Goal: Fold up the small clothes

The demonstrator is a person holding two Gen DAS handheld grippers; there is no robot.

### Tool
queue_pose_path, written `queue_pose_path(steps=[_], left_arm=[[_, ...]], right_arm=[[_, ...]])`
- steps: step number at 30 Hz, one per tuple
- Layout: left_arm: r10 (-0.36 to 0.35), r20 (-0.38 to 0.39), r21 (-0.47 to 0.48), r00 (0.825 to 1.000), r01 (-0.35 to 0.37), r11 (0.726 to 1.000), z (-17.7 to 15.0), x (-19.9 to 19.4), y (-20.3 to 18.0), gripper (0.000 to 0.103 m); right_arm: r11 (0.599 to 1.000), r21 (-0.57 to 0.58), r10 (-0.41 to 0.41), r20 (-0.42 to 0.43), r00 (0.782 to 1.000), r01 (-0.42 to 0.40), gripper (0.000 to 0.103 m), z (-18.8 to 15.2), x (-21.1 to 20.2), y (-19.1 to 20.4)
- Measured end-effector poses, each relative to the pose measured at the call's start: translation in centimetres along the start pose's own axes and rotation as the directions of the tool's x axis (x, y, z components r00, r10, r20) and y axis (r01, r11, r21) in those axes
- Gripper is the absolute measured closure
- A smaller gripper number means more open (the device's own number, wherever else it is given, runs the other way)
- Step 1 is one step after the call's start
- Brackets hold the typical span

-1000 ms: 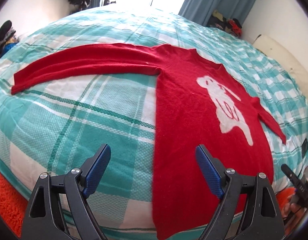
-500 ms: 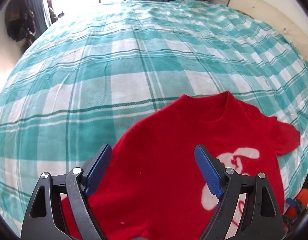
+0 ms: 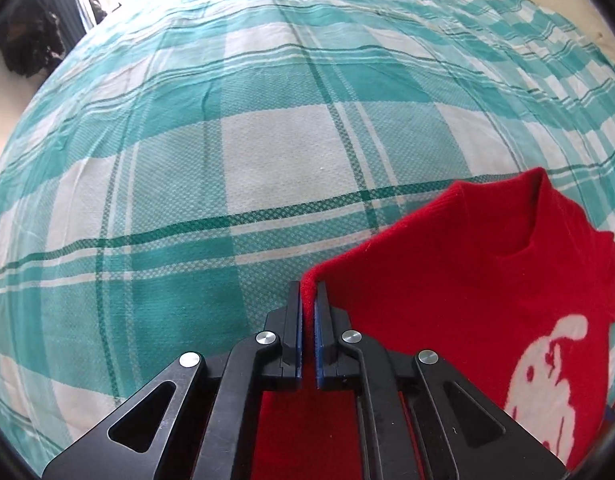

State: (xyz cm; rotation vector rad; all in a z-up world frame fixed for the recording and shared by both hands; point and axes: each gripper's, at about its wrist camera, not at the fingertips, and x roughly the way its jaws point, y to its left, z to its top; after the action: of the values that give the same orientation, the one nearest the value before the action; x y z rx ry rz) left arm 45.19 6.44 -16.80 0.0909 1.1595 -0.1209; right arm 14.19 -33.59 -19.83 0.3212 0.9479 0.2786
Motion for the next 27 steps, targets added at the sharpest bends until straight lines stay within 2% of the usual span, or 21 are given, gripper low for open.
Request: queue_pose_path(steps=[6,9,10,11,12,13,16,19,21,24,27], left_arm=[[0.100,-0.025,-0.116,0.995,-0.102,0.988,0.2,2.0,0.2,0.100],[0.131,-0.031,-0.123,0.991,-0.134,0.983,0.1,1.6,-0.2,0.095],[0.130,-0.037,-0.119,0.991,-0.133,0.984,0.0,1.3,-0.2,0.088],[0.139,-0.048,-0.117,0.989,-0.144,0.983,0.0,0.8,0.0,0.066],[0.159,-0.055,-0.121,0.986,-0.165,0.979,0.0,0.0,0.2,0.039],[0.175,-0.034,-0.130,0.984,-0.178,0.975,-0.2,-1.2,0.6,0.032],[0.156,0.058,-0.169,0.986,-0.144,0.975,-1.6,-5.9,1.5,0.031],[0.107,0.140,-0.197,0.984,-0.079,0.977,-5.2,-11.1,1.8,0.024],[0.086,0.191,-0.172,0.978,-0.053,0.984,-8.8,-14.2,0.9,0.012],[0.071,0.235,-0.133,0.969,-0.040,0.990,-14.8,-17.1,-1.9,0.008],[0.067,0.230,-0.157,0.971,-0.031,0.987,-21.7,-18.2,-3.4,0.008]], right_arm=[[1.000,-0.010,-0.009,-0.001,1.000,0.009,0.024,-0.1,0.1,0.0],[1.000,-0.010,-0.008,-0.003,1.000,0.008,0.024,-0.1,0.0,0.0],[1.000,-0.009,-0.008,-0.004,1.000,0.008,0.024,-0.1,0.0,-0.1],[1.000,-0.008,-0.007,-0.004,1.000,0.007,0.024,-0.1,-0.1,-0.1],[1.000,-0.007,-0.007,-0.003,1.000,0.007,0.024,-0.1,-0.1,-0.1],[1.000,-0.006,-0.008,-0.001,1.000,0.008,0.024,0.0,-0.2,-0.1],[1.000,-0.008,-0.020,0.033,0.999,0.021,0.024,0.1,-1.1,0.0],[0.999,-0.025,-0.032,0.101,0.994,0.035,0.024,0.5,-2.6,0.4],[0.997,-0.051,-0.044,0.129,0.991,0.051,0.023,0.6,-3.1,0.9],[0.992,-0.101,-0.057,0.142,0.988,0.071,0.021,0.6,-3.2,2.0],[0.984,-0.157,-0.054,0.150,0.987,0.078,0.020,0.2,-3.3,3.1]])
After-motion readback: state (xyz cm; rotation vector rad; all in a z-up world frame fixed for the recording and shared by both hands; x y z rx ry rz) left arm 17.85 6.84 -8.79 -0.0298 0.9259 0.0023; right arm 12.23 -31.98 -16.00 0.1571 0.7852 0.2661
